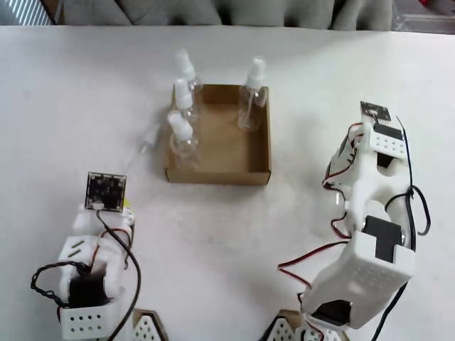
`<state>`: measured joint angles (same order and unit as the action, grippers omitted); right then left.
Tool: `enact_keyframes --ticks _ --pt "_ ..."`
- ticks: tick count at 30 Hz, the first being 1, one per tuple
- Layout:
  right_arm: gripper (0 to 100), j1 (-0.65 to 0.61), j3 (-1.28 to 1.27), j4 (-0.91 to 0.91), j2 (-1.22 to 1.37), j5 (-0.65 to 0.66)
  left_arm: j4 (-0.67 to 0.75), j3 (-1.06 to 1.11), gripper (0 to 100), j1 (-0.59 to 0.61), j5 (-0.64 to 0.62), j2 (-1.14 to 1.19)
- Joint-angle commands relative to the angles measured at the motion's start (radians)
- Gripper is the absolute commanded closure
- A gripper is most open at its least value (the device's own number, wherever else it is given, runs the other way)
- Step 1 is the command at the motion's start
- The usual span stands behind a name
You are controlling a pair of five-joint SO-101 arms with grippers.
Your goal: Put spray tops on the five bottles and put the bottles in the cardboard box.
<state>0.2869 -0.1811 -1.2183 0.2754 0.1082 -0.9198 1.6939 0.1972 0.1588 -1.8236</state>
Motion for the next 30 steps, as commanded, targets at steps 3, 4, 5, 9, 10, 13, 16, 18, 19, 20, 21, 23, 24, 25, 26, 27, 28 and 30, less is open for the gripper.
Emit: enact_keyframes --ticks 3,4,5,9,10,13,16,18,19,20,21,23,24,25,26,27,28,30 --pt "98.3 0.007 0.061 -0.01 -0.048 0.009 0.0 0.0 98 -0.008 0.008 -0.005" --pt "98.3 0.01 0.069 -0.024 -0.068 0.011 0.0 0.0 98 -0.008 0.008 -0.005" --pt "98.3 0.01 0.077 -0.042 -0.096 0.012 0.0 0.0 98 -0.008 0.008 -0.005" --pt "98.3 0.007 0.083 -0.119 -0.251 0.081 -0.006 0.0 98 -0.008 0.008 -0.005" --pt "98.3 0.007 0.083 -0.134 -0.292 0.104 -0.008 0.0 98 -0.008 0.008 -0.005" --pt "98.3 0.01 0.08 -0.202 -0.42 0.12 -0.018 0.0 98 -0.007 0.008 -0.005" --pt "98.3 0.007 0.037 -0.242 -0.532 0.12 -0.025 0.0 98 -0.007 0.008 -0.005" --pt "98.3 0.005 -0.005 -0.24 -0.601 0.12 -0.029 0.0 98 -0.007 0.008 -0.005" --pt "98.3 0.001 -0.015 -0.24 -0.631 0.118 -0.029 0.0 98 -0.007 0.008 -0.005" --pt "98.1 -0.008 -0.025 -0.24 -0.659 0.118 -0.029 0.0 98 -0.007 0.008 -0.005" --pt "98.1 -0.016 -0.032 -0.24 -0.687 0.118 -0.029 0.0 98 -0.007 0.008 -0.005" --pt "98.1 -0.025 -0.043 -0.24 -0.739 0.118 -0.029 0.0 98 -0.007 0.008 -0.005" --pt "98.1 -0.03 -0.043 -0.24 -0.76 0.118 -0.029 0.0 98 -0.007 0.008 -0.005" --pt "98.1 -0.047 -0.043 -0.239 -0.78 0.118 -0.029 0.0 98 -0.007 0.008 -0.005" --pt "98.1 -0.062 -0.049 -0.234 -0.794 0.118 -0.029 0.0 98 -0.007 0.008 -0.005" --pt "98.1 -0.077 -0.063 -0.232 -0.803 0.118 -0.029 0.0 98 -0.007 0.008 -0.005" --pt "98.1 -0.091 -0.092 -0.232 -0.806 0.118 -0.029 0.0 98 -0.007 0.008 -0.005" --pt "98.2 -0.11 -0.158 -0.231 -0.816 0.118 -0.029 0.0 98 -0.007 0.008 -0.005"
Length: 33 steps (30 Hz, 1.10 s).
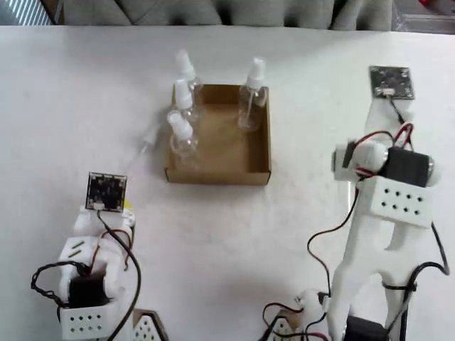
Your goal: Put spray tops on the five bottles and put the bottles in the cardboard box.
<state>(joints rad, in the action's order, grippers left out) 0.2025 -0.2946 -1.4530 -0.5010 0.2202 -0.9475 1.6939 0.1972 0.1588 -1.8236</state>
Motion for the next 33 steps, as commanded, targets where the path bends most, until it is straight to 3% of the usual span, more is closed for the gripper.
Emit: enact_keyframes --ticks 1,19,25,30,33 --pt "98.2 -0.042 -0.057 0.022 -0.042 0.006 -0.002 0.0 98 -0.007 0.008 -0.005" --pt "98.3 -0.09 -0.483 0.958 -0.251 -0.003 -0.003 0.0 98 -0.007 0.008 -0.005" --pt "98.3 -0.128 -0.729 1.17 -0.484 -0.014 -0.003 0.0 98 -0.007 0.008 -0.005" --pt "98.3 -0.127 -0.901 1.294 -0.679 -0.186 -0.003 0.0 98 -0.007 0.008 -0.005" --pt "98.3 -0.128 -0.973 1.323 -0.763 -0.209 -0.003 0.0 98 -0.007 0.008 -0.005"
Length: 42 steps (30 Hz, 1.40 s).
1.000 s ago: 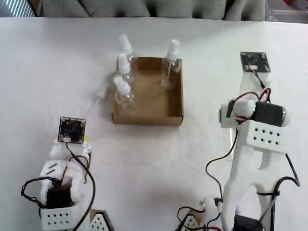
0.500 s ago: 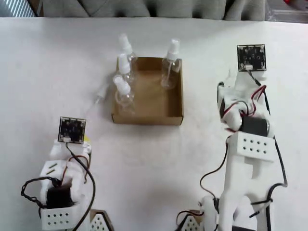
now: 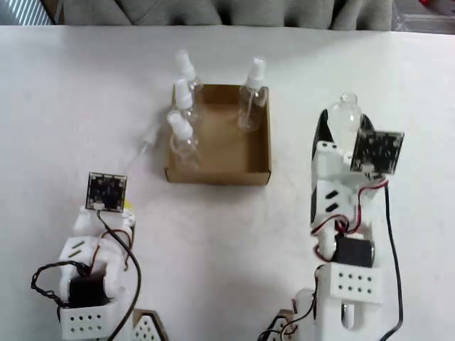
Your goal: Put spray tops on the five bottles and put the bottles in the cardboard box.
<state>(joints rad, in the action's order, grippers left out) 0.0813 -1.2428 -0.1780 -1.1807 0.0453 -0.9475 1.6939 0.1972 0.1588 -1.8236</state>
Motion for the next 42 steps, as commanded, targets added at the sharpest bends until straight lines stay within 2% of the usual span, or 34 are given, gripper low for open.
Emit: enact_keyframes --ticks 1,8,17,20,23,26,30,35,42 --pt "98.3 -0.007 -0.043 0.058 -0.105 -0.049 -0.003 0.0 98 -0.007 0.008 -0.005" --pt "98.3 -0.007 -0.158 0.143 -0.205 -0.221 -0.003 0.0 98 -0.007 0.008 -0.005" --pt "98.3 -0.068 -0.334 0.269 -0.298 -0.224 -0.003 0.0 98 -0.007 0.008 -0.005" --pt "98.3 -0.064 -0.391 0.265 -0.354 -0.224 -0.003 0.0 98 -0.005 0.008 -0.005" --pt "98.3 -0.048 -0.456 0.255 -0.403 -0.224 0.021 0.0 98 0.058 0.008 -0.007" --pt "98.3 0.035 -0.451 0.12 -0.437 -0.224 0.068 -0.034 98 0.14 0.009 -0.007" --pt "98.3 0.077 -0.451 0.045 -0.483 -0.224 -0.035 -0.146 98 0.154 0.123 -0.005" --pt "98.3 0.081 -0.453 -0.001 -0.526 -0.224 -0.161 -0.384 98 0.114 0.127 0.033" --pt "98.3 0.084 -0.453 -0.001 -0.535 -0.224 -0.236 -0.792 98 0.113 0.175 0.473"
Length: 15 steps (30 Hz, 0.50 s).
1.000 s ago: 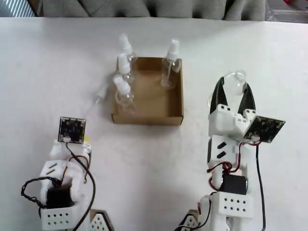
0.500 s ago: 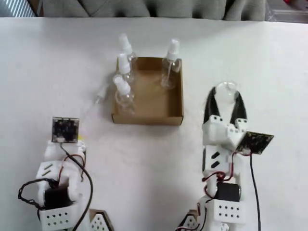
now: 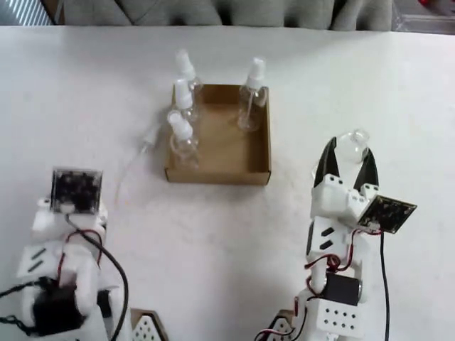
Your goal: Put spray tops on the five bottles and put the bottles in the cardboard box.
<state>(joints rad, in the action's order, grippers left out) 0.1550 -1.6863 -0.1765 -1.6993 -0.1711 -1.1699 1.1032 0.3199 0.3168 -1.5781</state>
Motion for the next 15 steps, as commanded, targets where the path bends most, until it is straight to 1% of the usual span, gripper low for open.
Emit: enact_keyframes --ticks 1,4,9,12,15 --pt "98.3 0.01 -0.009 -0.002 -0.013 -0.008 -0.012 -0.25 98 -0.01 0.015 0.302" --pt "98.3 0.01 -0.009 -0.002 -0.012 -0.008 -0.006 -0.377 98 -0.022 0.02 0.521" --pt "98.3 0.01 -0.009 -0.015 -0.013 -0.008 -0.006 -0.516 98 -0.117 0.029 0.842" --pt "98.3 0.008 -0.009 -0.028 -0.018 -0.006 -0.006 -0.606 98 -0.173 0.072 1.02" --pt "98.3 0.008 -0.009 -0.028 -0.018 -0.006 -0.006 -0.717 98 -0.209 0.087 1.188"
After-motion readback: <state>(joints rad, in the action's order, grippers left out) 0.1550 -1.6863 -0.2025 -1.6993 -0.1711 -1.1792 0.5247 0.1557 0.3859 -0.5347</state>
